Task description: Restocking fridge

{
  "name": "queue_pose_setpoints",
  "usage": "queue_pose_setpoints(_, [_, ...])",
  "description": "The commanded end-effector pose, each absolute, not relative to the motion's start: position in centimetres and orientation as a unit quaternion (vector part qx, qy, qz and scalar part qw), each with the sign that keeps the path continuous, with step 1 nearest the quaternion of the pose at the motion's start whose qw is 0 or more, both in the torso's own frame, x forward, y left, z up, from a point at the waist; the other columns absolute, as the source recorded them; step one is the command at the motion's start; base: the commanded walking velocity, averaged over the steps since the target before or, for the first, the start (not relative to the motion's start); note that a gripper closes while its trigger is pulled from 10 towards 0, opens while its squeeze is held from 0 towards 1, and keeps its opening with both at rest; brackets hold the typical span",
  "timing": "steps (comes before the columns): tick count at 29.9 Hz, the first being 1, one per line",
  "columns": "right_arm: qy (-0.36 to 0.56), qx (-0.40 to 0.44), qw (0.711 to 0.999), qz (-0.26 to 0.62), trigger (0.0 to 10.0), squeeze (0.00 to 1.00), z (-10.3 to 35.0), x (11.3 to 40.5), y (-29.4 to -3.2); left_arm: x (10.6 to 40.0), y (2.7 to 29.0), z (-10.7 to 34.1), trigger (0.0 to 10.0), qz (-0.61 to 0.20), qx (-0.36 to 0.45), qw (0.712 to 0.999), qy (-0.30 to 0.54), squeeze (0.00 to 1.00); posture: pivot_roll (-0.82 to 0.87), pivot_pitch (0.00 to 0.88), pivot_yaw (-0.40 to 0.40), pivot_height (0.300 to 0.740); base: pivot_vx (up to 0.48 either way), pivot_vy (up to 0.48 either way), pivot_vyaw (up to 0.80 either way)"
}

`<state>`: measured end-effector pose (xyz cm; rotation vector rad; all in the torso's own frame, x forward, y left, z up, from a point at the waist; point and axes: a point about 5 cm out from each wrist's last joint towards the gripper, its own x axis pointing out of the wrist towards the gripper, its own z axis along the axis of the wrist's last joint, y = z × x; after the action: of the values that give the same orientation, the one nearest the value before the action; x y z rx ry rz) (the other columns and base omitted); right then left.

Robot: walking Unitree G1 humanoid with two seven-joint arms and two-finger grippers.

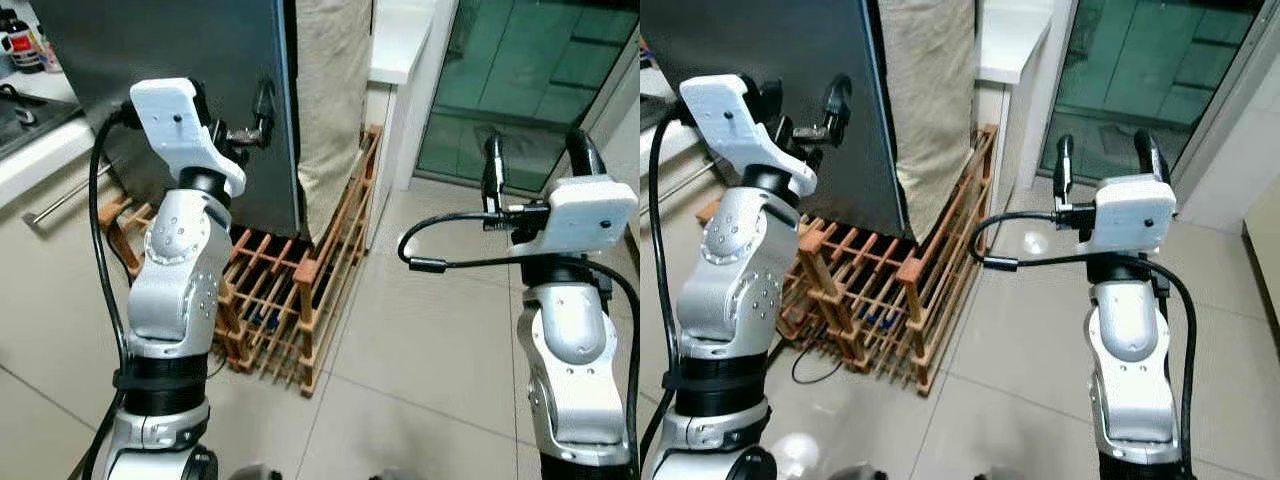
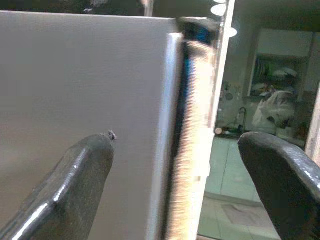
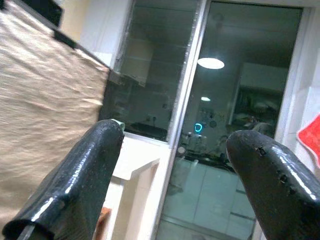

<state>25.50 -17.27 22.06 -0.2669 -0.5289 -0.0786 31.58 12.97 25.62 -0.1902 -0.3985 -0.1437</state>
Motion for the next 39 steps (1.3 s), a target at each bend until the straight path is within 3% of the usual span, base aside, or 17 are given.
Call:
queue_pose_setpoints(1, [-0.269,-0.133,0.953,-0.044,10.0,0.0,22.4,25.4,-17.4,31.5,12.7,26.1,10.0,-0.076,-0.093,0.971,-0.204,0.0,-0.17,0.0,0.019,0.711,0.307,-0.368,0.0])
queue_pose_setpoints(10, [-0.267,-0.133,0.953,-0.043,10.0,0.0,22.3,25.4,-17.4,31.7,13.3,25.9,10.0,-0.049,-0.098,0.974,-0.2,0.0,-0.17,0.0,0.019,0.711,0.143,-0.156,0.0])
queue_pose_setpoints(19, [-0.273,-0.136,0.952,-0.042,10.0,0.0,22.4,25.4,-17.3,31.2,12.7,26.3,10.0,-0.084,-0.102,0.967,-0.217,0.0,-0.17,0.0,0.019,0.711,0.267,0.0,0.0])
queue_pose_setpoints(28, [-0.399,-0.174,0.899,-0.046,10.0,0.0,28.0,24.1,-16.7,29.8,12.8,30.9,10.0,-0.088,-0.093,0.935,-0.331,0.0,-0.18,0.0,0.018,0.711,0.445,0.053,0.0])
queue_pose_setpoints(39, [-0.382,-0.172,0.907,-0.051,10.0,0.0,27.3,24.6,-16.8,30.2,12.9,30.8,10.0,-0.076,-0.106,0.935,-0.33,0.0,-0.18,0.0,0.019,0.711,0.28,0.0,0.0])
